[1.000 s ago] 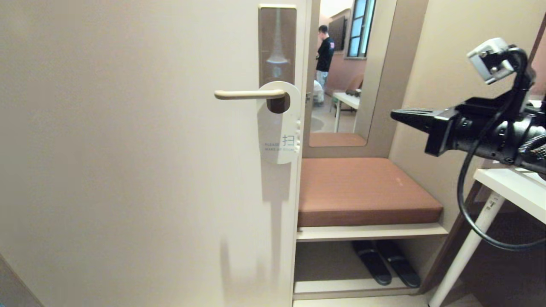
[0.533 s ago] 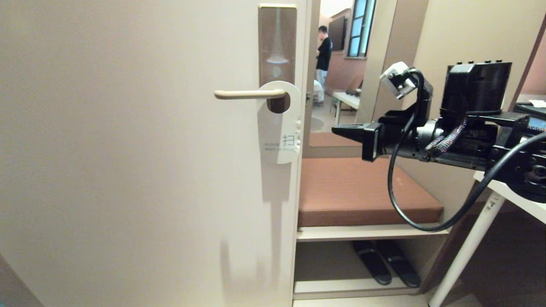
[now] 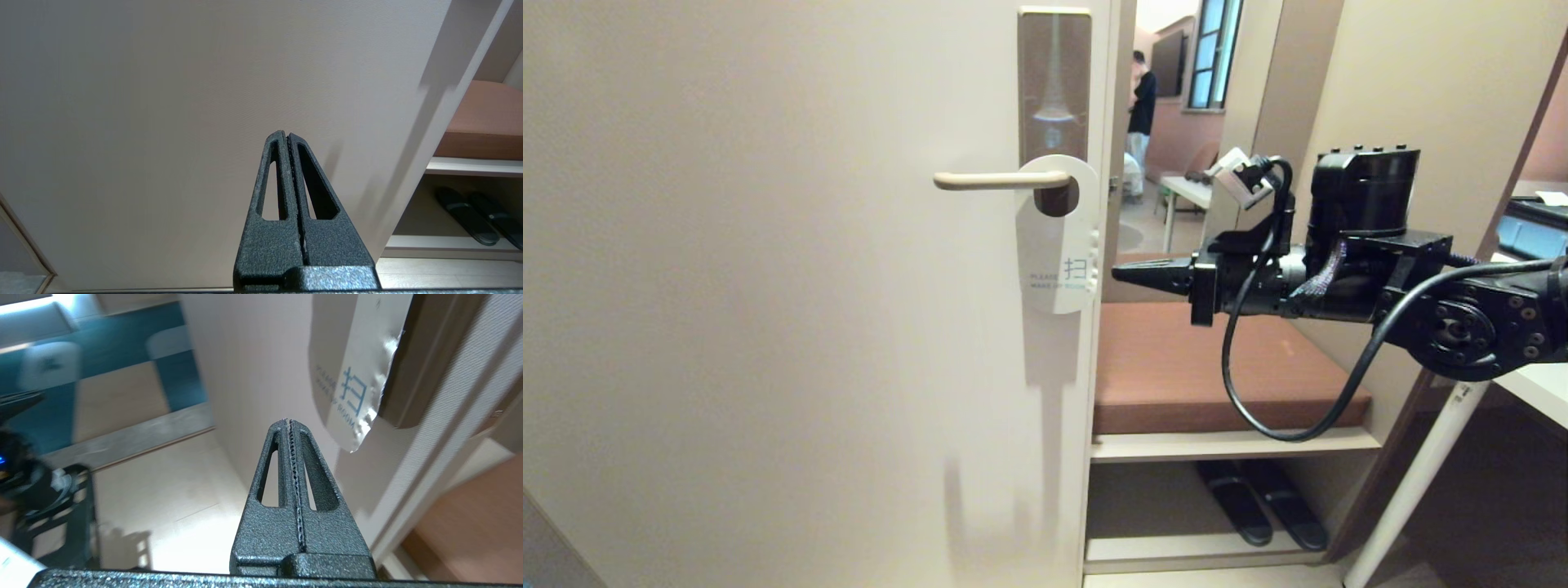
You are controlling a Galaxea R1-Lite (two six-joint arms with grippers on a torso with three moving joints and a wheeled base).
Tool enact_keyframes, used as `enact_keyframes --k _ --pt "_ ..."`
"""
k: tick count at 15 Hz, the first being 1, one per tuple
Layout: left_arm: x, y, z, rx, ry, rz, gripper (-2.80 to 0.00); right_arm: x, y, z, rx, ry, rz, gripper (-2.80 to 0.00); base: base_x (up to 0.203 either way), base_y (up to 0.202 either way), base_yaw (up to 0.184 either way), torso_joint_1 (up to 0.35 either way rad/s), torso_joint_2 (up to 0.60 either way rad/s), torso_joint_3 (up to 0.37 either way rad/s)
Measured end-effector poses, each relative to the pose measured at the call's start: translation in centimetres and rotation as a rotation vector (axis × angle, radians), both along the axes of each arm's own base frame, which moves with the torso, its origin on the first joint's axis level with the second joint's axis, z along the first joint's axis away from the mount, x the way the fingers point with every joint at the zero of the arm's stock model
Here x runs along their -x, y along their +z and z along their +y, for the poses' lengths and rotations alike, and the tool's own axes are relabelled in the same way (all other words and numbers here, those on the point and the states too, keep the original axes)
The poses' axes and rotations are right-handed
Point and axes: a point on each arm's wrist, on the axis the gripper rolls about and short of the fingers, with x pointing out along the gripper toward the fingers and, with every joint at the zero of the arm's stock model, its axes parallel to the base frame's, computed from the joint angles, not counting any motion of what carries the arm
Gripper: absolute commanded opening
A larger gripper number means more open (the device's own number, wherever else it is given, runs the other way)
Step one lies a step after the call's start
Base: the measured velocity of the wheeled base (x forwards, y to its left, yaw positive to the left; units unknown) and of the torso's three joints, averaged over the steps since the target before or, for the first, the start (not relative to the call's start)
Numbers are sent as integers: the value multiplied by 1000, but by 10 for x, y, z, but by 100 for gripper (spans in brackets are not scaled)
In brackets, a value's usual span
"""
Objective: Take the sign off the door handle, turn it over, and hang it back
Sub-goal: Take down the sign
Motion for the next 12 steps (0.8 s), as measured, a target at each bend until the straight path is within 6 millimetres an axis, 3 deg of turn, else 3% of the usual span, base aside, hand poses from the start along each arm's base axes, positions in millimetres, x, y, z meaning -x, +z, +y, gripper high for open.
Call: enact_keyframes --k 7,12 --pt "0 0 0 0 0 0 -280 -36 2 -15 -39 91 -37 -280 0 0 0 0 0 0" --pt "0 0 0 0 0 0 -280 -45 -5 -17 -23 132 -104 -280 0 0 0 0 0 0"
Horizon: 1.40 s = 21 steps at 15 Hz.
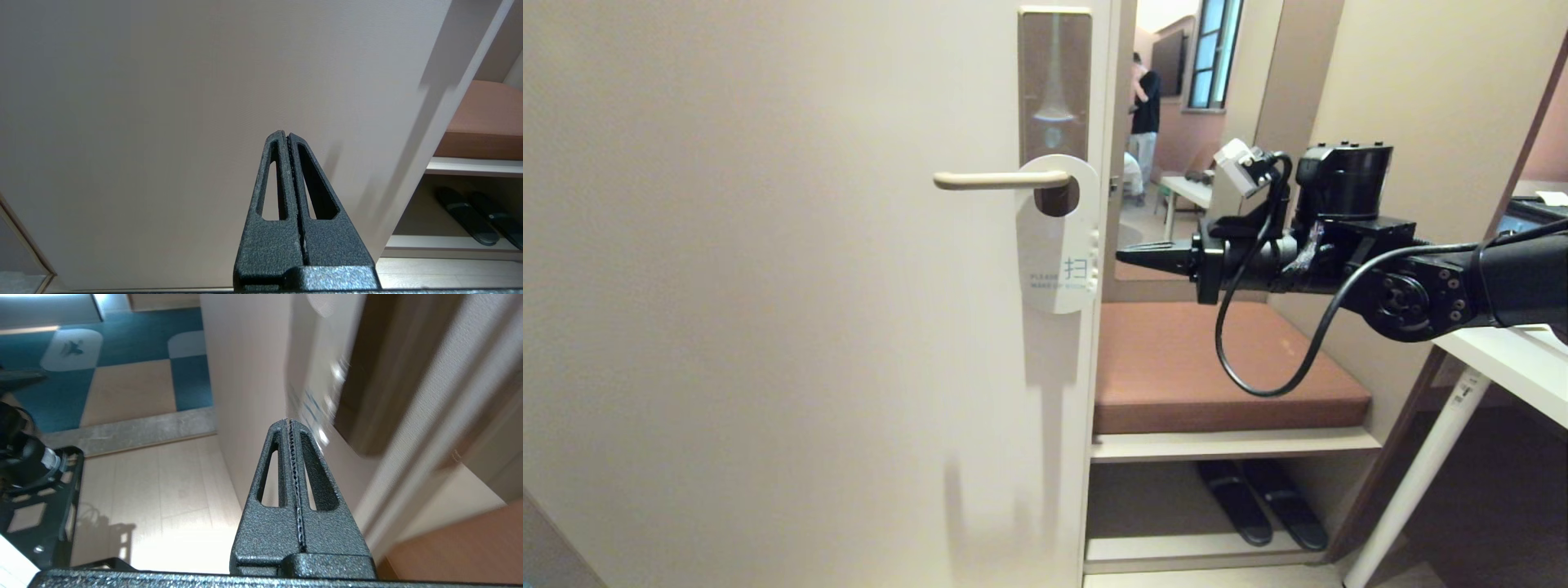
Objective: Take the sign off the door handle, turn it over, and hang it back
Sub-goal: Take down the sign
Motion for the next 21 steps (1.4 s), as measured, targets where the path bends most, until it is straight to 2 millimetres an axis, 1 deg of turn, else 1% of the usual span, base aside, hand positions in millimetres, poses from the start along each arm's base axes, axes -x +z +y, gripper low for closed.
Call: enact_keyframes --k 3,8,9,12,16,18,21 --pt "0 0 0 0 -1 0 -280 0 -8 -3 14 -5 13 -280 0 0 0 0 0 0" --pt "0 0 0 0 0 0 -280 0 -11 -3 16 -6 21 -280 0 0 0 0 0 0" --pt "0 0 0 0 0 0 -280 0 -12 -3 17 -5 23 0 0 0 0 0 0 0" --pt "0 0 0 0 0 0 -280 -4 -17 -2 22 -6 27 0 0 0 0 0 0 0" --pt "0 0 0 0 0 0 -280 -13 -26 1 43 -1 -40 0 0 0 0 0 0 0" --pt "0 0 0 0 0 0 -280 -16 -31 5 61 10 -75 0 0 0 0 0 0 0" --pt "0 0 0 1 0 0 -280 -18 -36 11 63 26 -74 0 0 0 0 0 0 0"
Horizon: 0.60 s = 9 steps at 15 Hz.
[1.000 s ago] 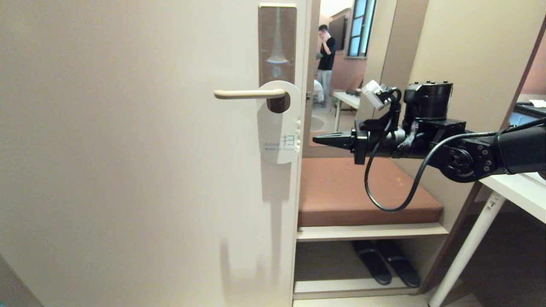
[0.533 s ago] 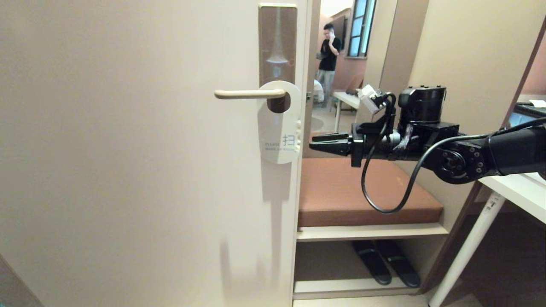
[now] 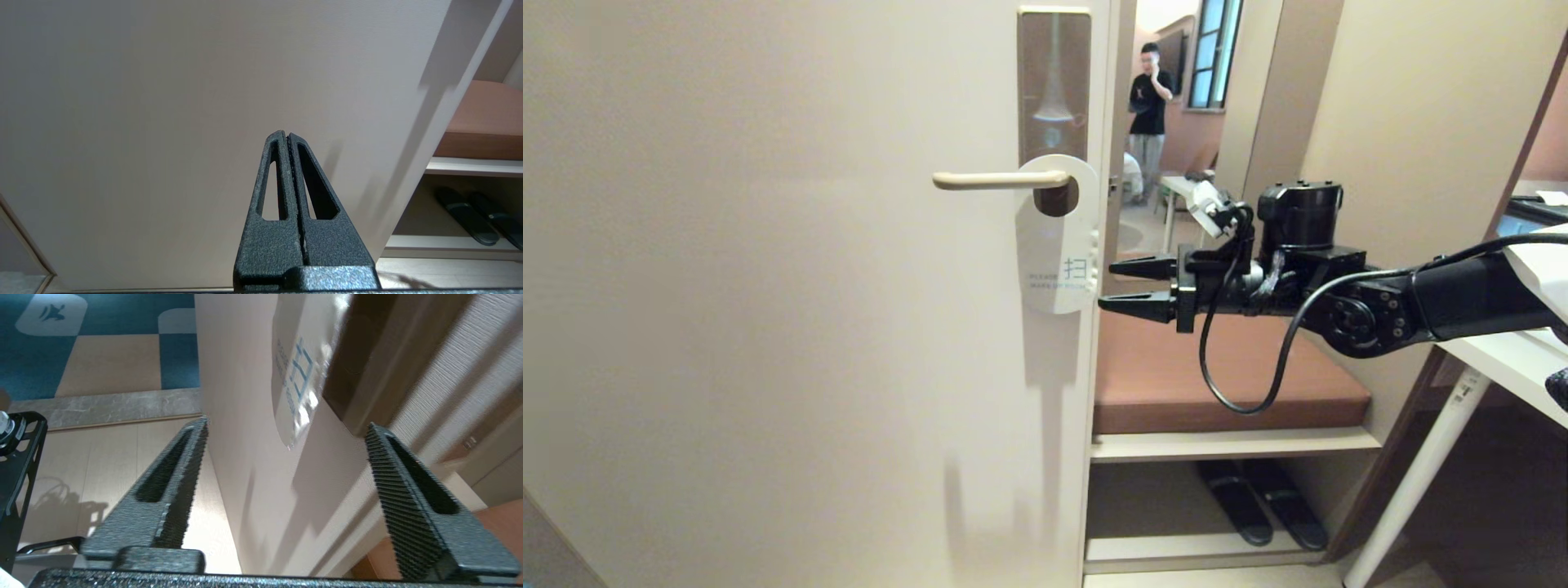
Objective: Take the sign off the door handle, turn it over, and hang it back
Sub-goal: Take down the sign
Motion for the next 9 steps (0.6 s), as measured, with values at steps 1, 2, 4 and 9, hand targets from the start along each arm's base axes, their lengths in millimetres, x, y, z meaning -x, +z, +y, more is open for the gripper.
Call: enact_keyframes --k 1,2,4,9 --pt "0 0 0 0 0 0 -280 -1 0 3 -1 5 -4 0 0 0 0 0 0 0" --pt "0 0 0 -1 0 0 -280 -3 1 6 -4 12 -10 0 0 0 0 0 0 0" --pt "0 0 0 0 0 0 -280 -5 3 11 -9 20 -20 0 0 0 0 0 0 0" --pt "0 0 0 0 0 0 -280 -6 -2 21 -8 43 -13 0 0 0 0 0 0 0"
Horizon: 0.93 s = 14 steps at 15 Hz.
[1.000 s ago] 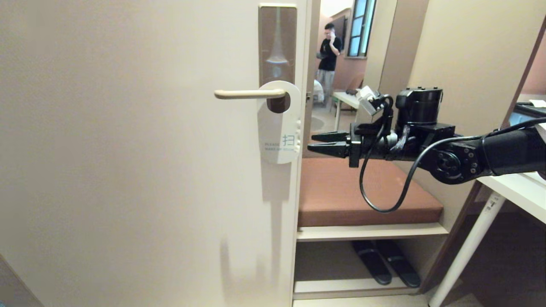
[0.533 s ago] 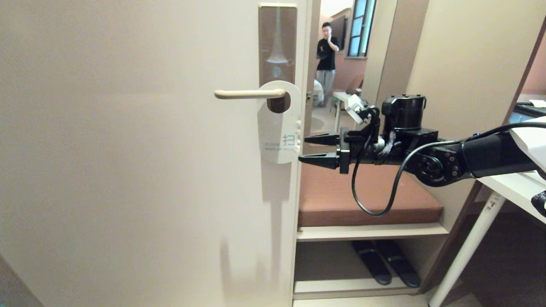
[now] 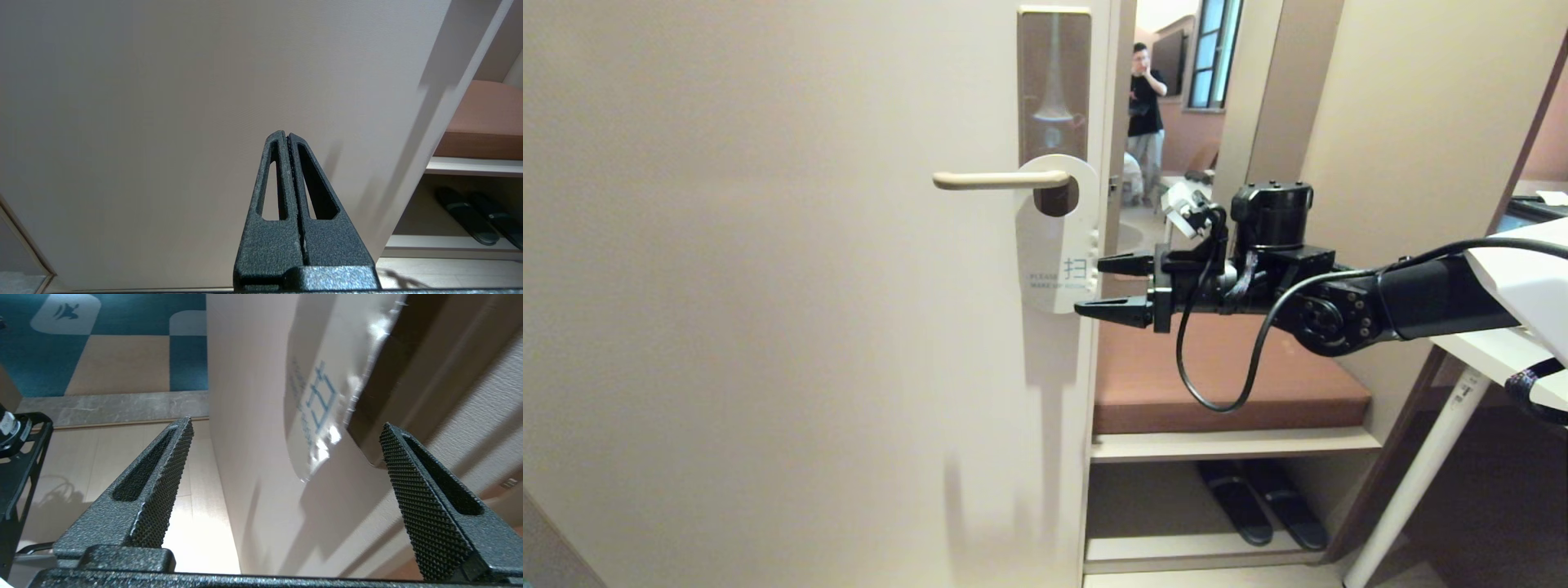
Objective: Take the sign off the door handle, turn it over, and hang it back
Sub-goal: Take down the sign
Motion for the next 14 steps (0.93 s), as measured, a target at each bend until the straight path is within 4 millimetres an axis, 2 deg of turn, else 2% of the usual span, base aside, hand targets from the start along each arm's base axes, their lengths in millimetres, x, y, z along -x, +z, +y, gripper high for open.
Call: enact_keyframes --k 14 --pt "0 0 0 0 -1 0 -280 1 4 24 -14 52 -25 0 0 0 0 0 0 0"
